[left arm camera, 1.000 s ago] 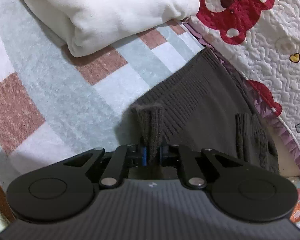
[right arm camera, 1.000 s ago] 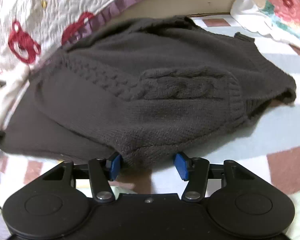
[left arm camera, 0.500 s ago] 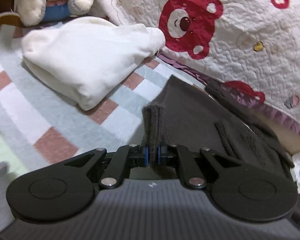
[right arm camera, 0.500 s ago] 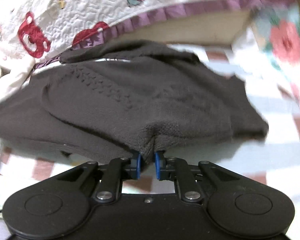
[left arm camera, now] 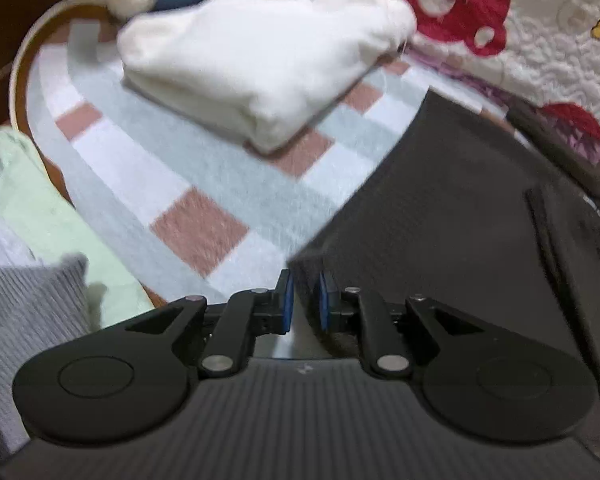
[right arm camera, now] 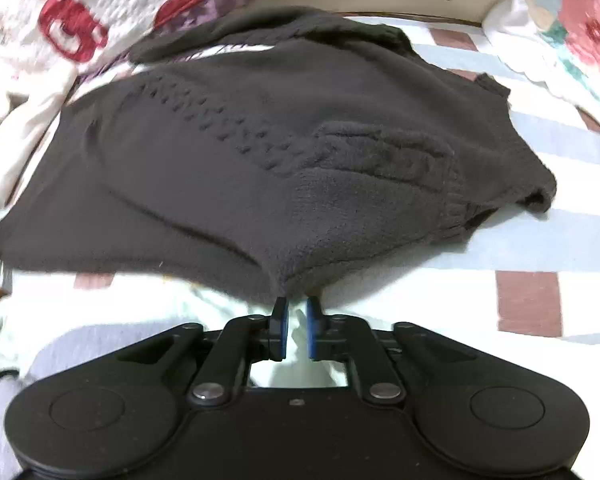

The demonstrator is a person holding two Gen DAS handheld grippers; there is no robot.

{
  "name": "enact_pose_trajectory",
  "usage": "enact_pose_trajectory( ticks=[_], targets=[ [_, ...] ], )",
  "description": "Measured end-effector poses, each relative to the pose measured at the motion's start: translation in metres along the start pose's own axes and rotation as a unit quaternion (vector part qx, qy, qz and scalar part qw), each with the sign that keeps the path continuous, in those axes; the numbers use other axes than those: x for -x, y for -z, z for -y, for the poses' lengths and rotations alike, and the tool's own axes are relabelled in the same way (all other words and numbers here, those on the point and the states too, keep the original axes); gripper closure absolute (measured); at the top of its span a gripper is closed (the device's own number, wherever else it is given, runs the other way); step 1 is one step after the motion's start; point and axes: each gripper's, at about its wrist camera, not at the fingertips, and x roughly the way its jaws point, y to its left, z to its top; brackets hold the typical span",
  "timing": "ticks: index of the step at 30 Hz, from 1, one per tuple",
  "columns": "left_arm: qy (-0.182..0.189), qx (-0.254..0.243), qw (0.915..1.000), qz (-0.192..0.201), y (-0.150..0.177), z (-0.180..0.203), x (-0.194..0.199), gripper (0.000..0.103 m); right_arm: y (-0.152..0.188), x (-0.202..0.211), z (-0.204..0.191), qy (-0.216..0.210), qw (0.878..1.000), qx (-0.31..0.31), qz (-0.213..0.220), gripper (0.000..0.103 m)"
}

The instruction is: Fold clothes

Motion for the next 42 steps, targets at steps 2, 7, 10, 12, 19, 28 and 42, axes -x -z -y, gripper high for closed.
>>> enact_pose_trajectory(
  ticks=[2,7,10,12,19,28,42],
  targets=[
    [0.011,-0.007,0.9999,0.003,-0.003,0.009,0.008,0.084,0.0,0.01,-0.001,-0.024,1.0,-0.012,-0.012,0.08],
    [0.122,0.001,0.9925,0.002,0.0,0.042,0.032,0.072,-0.041,0.034,0.008,-0.093,0.992,-0.075,-0.046,0.064],
    [0.17,-0.042,0.9844,0.018,0.014,0.075,0.043,0.071,-0.085,0.051,0.001,-0.095,0.993,-0.062,-0.022,0.063],
    [0.194,-0.072,0.9781,0.022,0.029,0.097,0.047,0.074,-0.116,0.06,-0.007,-0.097,0.993,-0.061,-0.01,0.054],
    [0.26,-0.116,0.9585,-0.011,0.066,0.149,0.038,0.074,-0.199,0.011,-0.07,-0.04,0.994,0.035,-0.1,0.052],
    [0.314,-0.094,0.9419,-0.074,-0.015,0.221,-0.062,0.05,-0.224,-0.062,-0.045,0.073,0.968,0.241,0.005,0.099],
    [0.275,0.027,0.9556,-0.101,-0.103,0.259,-0.257,0.042,-0.222,-0.107,0.059,0.115,0.973,0.195,0.046,0.072]
  ],
)
